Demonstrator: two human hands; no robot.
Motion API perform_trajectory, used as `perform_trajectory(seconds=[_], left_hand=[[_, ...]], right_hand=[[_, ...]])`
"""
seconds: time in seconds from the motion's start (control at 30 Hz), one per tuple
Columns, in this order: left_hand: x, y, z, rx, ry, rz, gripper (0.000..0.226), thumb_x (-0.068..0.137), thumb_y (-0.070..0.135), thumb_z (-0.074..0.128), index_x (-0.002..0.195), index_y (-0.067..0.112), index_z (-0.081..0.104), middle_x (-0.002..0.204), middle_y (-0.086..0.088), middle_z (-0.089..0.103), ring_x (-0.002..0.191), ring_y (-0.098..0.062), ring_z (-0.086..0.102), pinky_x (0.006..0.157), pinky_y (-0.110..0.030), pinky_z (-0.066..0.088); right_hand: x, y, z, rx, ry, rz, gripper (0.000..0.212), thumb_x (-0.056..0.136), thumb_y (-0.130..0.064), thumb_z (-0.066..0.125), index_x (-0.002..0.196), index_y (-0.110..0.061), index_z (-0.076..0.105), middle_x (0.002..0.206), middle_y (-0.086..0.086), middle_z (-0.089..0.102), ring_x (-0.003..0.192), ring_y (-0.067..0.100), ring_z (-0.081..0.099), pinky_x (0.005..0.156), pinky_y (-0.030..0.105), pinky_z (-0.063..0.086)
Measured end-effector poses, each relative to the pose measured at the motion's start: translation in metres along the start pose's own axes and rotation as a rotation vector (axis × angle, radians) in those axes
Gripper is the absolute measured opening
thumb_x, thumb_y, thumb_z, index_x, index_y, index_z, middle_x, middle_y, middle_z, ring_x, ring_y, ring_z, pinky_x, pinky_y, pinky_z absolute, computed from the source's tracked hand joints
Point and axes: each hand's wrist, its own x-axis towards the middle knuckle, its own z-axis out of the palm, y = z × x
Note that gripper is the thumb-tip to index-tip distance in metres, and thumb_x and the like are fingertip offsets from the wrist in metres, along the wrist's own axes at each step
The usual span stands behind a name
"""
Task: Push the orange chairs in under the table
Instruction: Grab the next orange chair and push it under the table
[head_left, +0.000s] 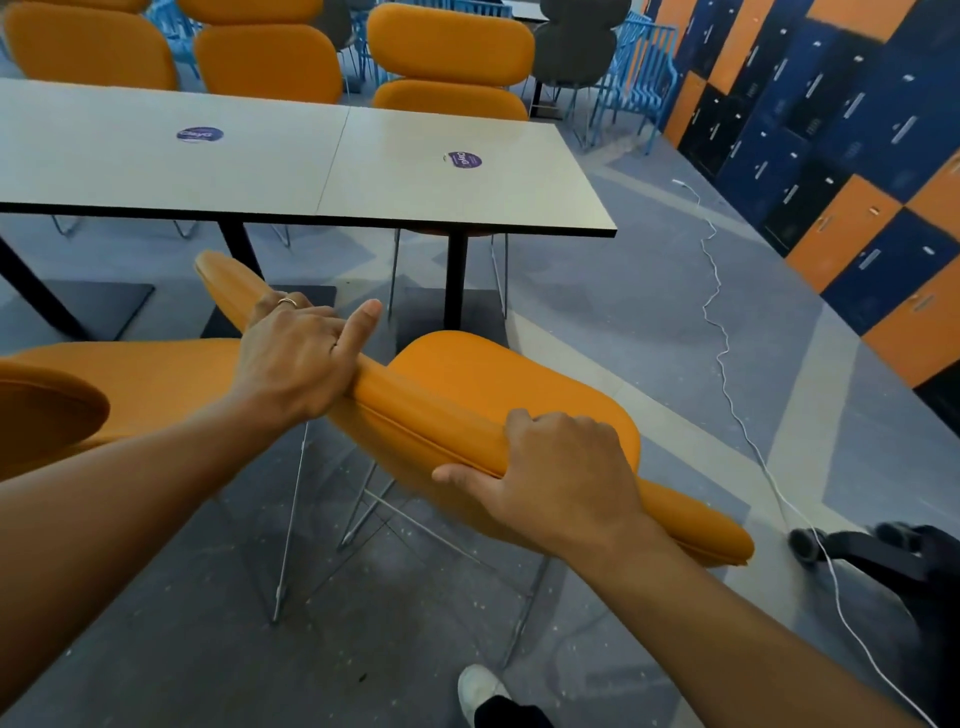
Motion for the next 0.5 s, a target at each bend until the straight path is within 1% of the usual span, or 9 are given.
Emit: perform_trajectory(seconds=[0.1,0.2,0.3,0.43,0.5], left_hand=[[-0.012,0.000,-0.003,0.022,0.003,-0.024,0.065,0.100,0.057,0.011,0.050,0.032,0.045,0.064,0.006,0.052,0.089,-0.024,0.054,0.101,-0.042,0.028],[-0.025,0.001,-0.008,0.040,-0.005,-0.045,0.065,0.099,0.059,0.008,0.053,0.034,0.047,0.066,0.007,0.055,0.090,-0.022,0.054,0.104,-0.042,0.025],[-0.040,0.005,-0.014,0.045,-0.008,-0.064,0.066,0.099,0.059,0.007,0.055,0.034,0.049,0.067,0.007,0.057,0.093,-0.022,0.054,0.103,-0.042,0.025],[-0.054,0.016,-0.019,0.074,-0.009,-0.093,0.075,0.100,0.058,0.008,0.063,0.026,0.066,0.067,0.009,0.055,0.091,-0.022,0.054,0.097,-0.043,0.026],[-0.058,0.023,-0.018,0.088,-0.008,-0.108,0.078,0.100,0.058,0.009,0.064,0.024,0.069,0.066,0.009,0.055,0.090,-0.022,0.054,0.096,-0.043,0.026]], right_hand=[[-0.004,0.002,0.002,0.016,0.024,-0.037,0.078,0.076,-0.093,0.025,0.084,-0.022,0.057,0.073,-0.002,0.056,0.069,0.018,0.059,0.068,0.034,0.053],[-0.009,0.005,0.003,0.031,0.034,-0.073,0.083,0.073,-0.094,0.021,0.086,-0.023,0.060,0.077,-0.002,0.063,0.070,0.015,0.060,0.071,0.036,0.055],[-0.013,0.011,0.005,0.018,0.053,-0.116,0.088,0.071,-0.096,0.015,0.085,-0.023,0.062,0.076,-0.003,0.064,0.068,0.015,0.059,0.069,0.036,0.055],[-0.017,0.024,0.008,0.025,0.094,-0.153,0.087,0.070,-0.098,0.014,0.078,-0.024,0.060,0.068,-0.005,0.061,0.060,0.012,0.054,0.064,0.035,0.053],[-0.018,0.032,0.009,0.036,0.119,-0.161,0.086,0.070,-0.099,0.016,0.072,-0.024,0.057,0.064,-0.006,0.058,0.057,0.012,0.052,0.062,0.034,0.052]])
